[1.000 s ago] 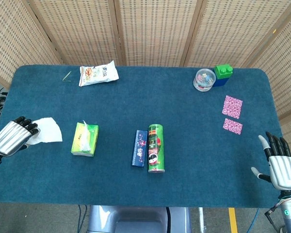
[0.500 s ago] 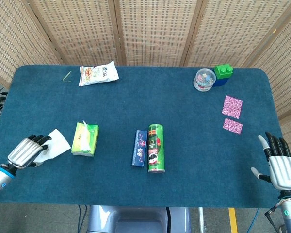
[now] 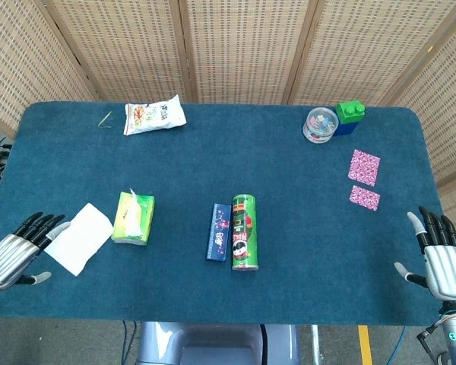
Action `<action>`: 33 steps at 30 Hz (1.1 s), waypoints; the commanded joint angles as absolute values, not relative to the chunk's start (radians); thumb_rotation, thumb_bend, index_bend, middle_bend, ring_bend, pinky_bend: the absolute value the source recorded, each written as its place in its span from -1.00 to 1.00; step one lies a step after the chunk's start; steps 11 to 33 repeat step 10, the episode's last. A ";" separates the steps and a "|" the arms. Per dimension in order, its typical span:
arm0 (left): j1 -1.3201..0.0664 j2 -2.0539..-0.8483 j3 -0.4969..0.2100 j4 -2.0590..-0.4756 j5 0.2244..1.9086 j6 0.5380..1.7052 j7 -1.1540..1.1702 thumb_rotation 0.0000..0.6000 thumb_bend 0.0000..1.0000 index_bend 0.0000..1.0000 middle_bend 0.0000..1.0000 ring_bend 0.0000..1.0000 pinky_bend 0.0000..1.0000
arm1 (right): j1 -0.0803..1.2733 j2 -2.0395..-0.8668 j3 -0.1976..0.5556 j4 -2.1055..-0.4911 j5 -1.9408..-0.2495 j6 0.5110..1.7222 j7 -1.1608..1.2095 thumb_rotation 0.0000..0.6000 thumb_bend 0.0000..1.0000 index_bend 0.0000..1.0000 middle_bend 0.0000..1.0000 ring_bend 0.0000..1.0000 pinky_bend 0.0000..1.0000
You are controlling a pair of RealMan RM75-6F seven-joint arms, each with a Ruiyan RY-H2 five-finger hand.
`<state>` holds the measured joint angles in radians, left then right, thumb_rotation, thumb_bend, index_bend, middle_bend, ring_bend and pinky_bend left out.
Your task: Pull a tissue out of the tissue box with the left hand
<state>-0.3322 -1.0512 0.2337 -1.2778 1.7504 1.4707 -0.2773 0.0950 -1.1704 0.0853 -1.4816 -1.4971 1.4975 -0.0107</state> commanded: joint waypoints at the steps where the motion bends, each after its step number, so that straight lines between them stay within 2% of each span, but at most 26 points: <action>1: -0.243 -0.980 0.181 -1.418 1.666 1.603 -0.307 1.00 -1.00 -1.00 -1.00 -1.00 -1.00 | 0.090 -1.165 0.087 -1.485 -1.504 1.511 -0.001 1.00 -0.58 -1.00 -1.00 -1.00 -1.00; 5: -0.172 -0.996 0.096 -1.569 1.475 1.637 -0.247 1.00 -1.00 -1.00 -1.00 -1.00 -1.00 | 0.082 -1.170 0.095 -1.472 -1.528 1.558 0.011 1.00 -0.58 -1.00 -1.00 -1.00 -1.00; 10: -0.172 -1.017 0.064 -1.623 1.419 1.578 -0.162 1.00 -1.00 -1.00 -1.00 -1.00 -1.00 | 0.078 -1.189 0.097 -1.443 -1.551 1.591 0.022 1.00 -0.58 -1.00 -1.00 -1.00 -1.00; 33: -0.172 -1.017 0.064 -1.623 1.419 1.578 -0.162 1.00 -1.00 -1.00 -1.00 -1.00 -1.00 | 0.078 -1.189 0.097 -1.443 -1.551 1.591 0.022 1.00 -0.58 -1.00 -1.00 -1.00 -1.00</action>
